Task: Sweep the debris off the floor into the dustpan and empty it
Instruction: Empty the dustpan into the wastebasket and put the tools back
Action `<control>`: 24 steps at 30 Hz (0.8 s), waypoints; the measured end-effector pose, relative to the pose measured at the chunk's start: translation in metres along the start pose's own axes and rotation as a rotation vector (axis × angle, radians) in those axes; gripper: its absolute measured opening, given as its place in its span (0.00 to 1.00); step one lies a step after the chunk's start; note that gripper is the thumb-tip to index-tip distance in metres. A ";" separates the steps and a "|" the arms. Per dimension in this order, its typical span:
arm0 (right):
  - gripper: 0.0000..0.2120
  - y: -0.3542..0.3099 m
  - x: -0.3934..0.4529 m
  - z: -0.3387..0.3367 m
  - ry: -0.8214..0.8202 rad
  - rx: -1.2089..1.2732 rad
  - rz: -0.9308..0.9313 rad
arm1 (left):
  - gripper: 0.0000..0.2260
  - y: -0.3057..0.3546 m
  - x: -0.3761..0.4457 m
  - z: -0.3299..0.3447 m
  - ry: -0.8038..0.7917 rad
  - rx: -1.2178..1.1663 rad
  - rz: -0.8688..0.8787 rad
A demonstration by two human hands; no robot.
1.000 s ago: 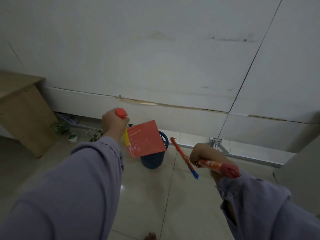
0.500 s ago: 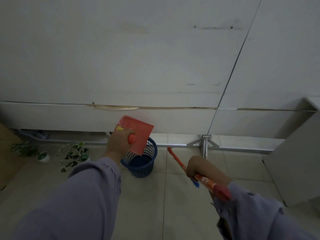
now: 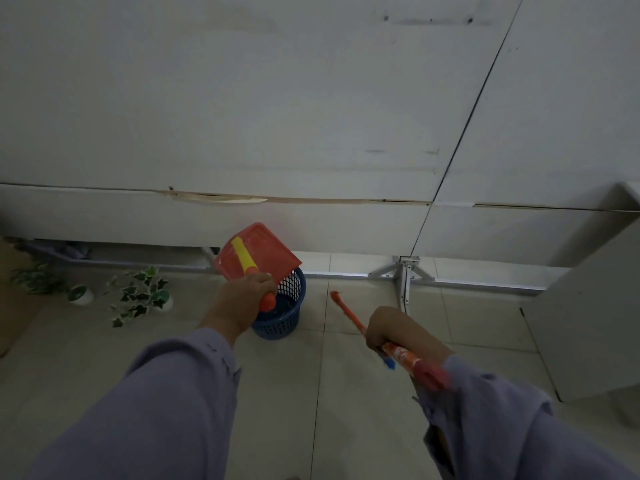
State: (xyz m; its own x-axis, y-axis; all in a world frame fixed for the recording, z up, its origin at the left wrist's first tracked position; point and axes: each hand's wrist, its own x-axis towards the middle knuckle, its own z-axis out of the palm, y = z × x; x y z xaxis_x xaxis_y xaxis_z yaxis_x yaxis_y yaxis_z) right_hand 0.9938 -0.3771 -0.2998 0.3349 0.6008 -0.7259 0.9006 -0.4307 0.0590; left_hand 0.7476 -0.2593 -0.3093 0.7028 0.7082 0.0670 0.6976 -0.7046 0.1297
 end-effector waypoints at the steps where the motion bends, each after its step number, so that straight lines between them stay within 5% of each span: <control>1: 0.19 0.002 0.002 0.000 0.007 0.019 0.008 | 0.14 0.002 0.001 -0.002 -0.017 0.004 -0.005; 5: 0.15 0.009 0.005 -0.003 0.035 0.182 0.045 | 0.11 0.010 0.004 -0.014 -0.027 0.048 -0.019; 8: 0.03 0.015 0.011 -0.008 0.050 0.342 0.050 | 0.09 0.027 0.016 -0.036 0.032 0.048 -0.020; 16: 0.14 0.055 -0.019 -0.044 -0.008 1.401 -0.022 | 0.08 0.066 0.063 -0.099 0.269 -0.129 -0.124; 19: 0.08 0.065 -0.025 -0.058 -0.107 1.457 0.005 | 0.12 0.085 0.082 -0.128 0.396 -0.214 -0.163; 24: 0.12 0.080 -0.045 -0.083 0.061 1.586 -0.175 | 0.16 0.118 0.103 -0.152 0.465 -0.296 -0.177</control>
State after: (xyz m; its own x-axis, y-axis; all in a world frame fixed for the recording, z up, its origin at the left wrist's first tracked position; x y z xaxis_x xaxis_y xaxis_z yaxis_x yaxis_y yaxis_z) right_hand 1.0741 -0.3824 -0.2054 0.3078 0.7241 -0.6172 -0.2459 -0.5661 -0.7868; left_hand 0.8815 -0.2632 -0.1368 0.3970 0.8065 0.4381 0.6834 -0.5784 0.4454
